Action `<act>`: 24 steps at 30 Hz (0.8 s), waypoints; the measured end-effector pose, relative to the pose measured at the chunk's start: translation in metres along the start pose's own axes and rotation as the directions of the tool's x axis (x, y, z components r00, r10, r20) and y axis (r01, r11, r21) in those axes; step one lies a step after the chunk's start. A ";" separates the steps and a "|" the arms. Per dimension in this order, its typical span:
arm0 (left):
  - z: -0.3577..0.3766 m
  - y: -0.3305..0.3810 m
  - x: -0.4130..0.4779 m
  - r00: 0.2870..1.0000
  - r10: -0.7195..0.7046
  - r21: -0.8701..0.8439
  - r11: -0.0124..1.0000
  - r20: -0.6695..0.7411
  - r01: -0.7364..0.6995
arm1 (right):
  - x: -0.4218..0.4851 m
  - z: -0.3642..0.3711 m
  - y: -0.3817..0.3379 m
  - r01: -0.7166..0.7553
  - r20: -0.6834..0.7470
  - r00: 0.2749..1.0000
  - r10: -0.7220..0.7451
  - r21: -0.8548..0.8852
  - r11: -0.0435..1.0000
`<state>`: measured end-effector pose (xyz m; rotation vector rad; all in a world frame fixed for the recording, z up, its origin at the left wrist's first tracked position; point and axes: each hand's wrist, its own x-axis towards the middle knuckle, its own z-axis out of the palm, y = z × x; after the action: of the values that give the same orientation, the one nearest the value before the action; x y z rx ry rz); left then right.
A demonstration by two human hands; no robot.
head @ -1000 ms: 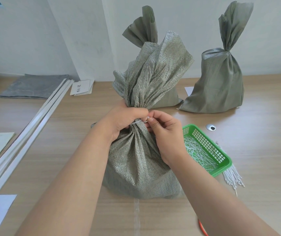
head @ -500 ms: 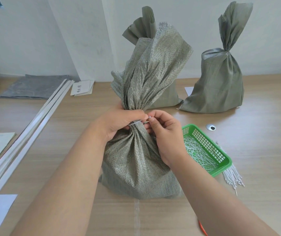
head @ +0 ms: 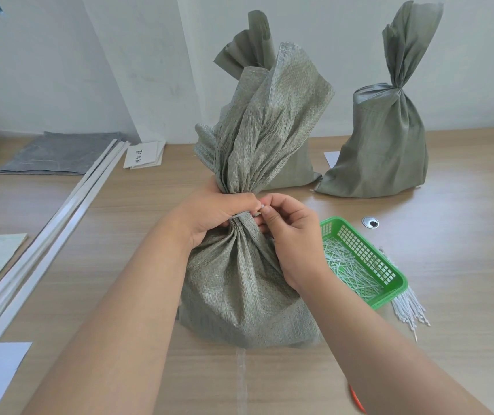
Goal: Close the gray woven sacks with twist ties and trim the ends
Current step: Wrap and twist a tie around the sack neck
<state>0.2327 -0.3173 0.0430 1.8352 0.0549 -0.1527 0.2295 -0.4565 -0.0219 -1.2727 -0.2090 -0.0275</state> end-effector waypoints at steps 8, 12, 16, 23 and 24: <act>-0.001 -0.002 0.000 1.000 0.010 -0.029 1.000 0.025 -0.009 | 0.000 -0.001 0.002 0.004 -0.009 1.000 -0.004 -0.020 1.000; -0.001 -0.003 0.000 0.999 0.025 -0.026 0.999 0.033 -0.024 | 0.001 -0.001 0.003 0.011 -0.014 1.000 -0.011 -0.036 0.999; -0.002 -0.004 -0.001 0.998 0.056 -0.002 0.998 0.026 -0.056 | 0.001 -0.005 0.003 0.011 -0.031 0.999 -0.012 -0.044 0.999; -0.003 -0.007 -0.003 0.993 0.114 -0.004 0.994 0.027 -0.114 | 0.001 -0.009 -0.001 -0.120 0.037 0.993 0.115 0.160 0.980; -0.004 -0.008 -0.002 0.993 0.115 -0.003 0.993 0.030 -0.115 | 0.003 -0.010 -0.002 -0.154 0.063 0.987 0.145 0.183 0.971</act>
<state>0.2298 -0.3115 0.0370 1.8297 -0.0715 -0.0992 0.2333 -0.4668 -0.0220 -1.0990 -0.1538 0.1501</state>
